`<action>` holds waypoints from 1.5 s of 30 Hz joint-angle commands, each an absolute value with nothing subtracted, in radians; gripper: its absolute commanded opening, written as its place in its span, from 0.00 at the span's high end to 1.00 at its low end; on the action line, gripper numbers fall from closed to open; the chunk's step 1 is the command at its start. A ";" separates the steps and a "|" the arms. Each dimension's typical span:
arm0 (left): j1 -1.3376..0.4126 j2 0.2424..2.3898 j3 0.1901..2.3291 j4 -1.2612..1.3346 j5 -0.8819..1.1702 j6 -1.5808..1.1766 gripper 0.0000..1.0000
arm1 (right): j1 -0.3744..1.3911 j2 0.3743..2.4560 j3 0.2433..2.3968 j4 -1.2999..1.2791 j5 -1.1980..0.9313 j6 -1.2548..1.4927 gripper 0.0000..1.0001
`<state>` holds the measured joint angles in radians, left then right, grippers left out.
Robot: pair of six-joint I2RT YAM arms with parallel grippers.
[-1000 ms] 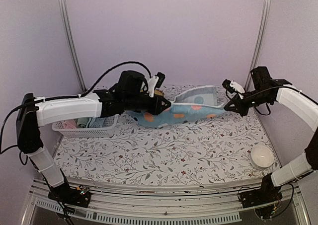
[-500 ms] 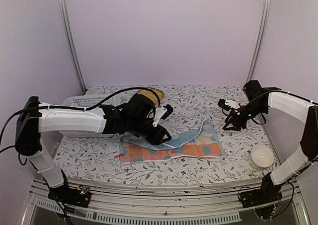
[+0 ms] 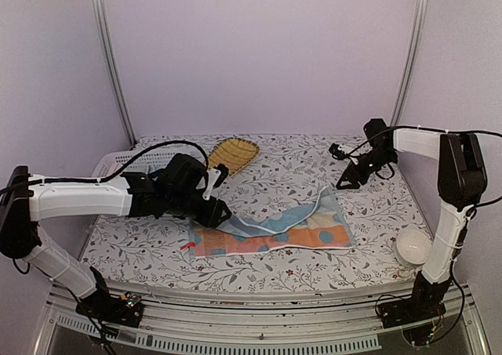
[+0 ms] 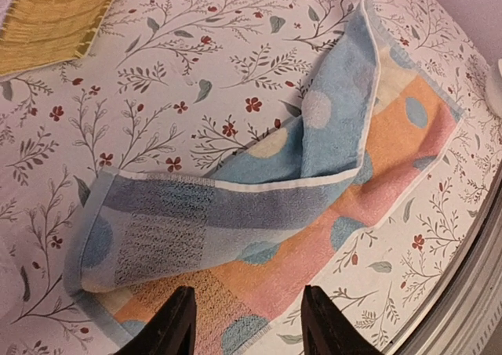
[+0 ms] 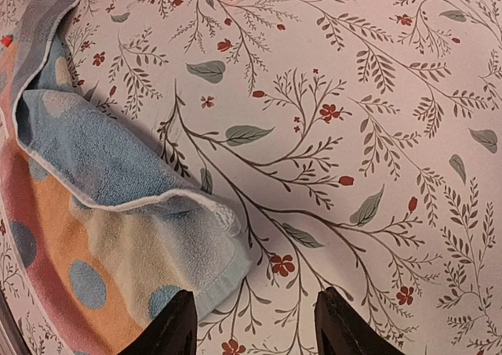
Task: Roll the towels
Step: Pick up the towel from the center of the board.
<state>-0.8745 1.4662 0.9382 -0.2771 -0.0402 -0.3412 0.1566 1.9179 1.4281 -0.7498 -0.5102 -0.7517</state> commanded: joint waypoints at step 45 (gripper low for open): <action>-0.620 1.785 1.257 -0.392 0.017 -0.445 0.57 | -0.012 2.115 1.668 -0.814 -0.638 -0.631 0.97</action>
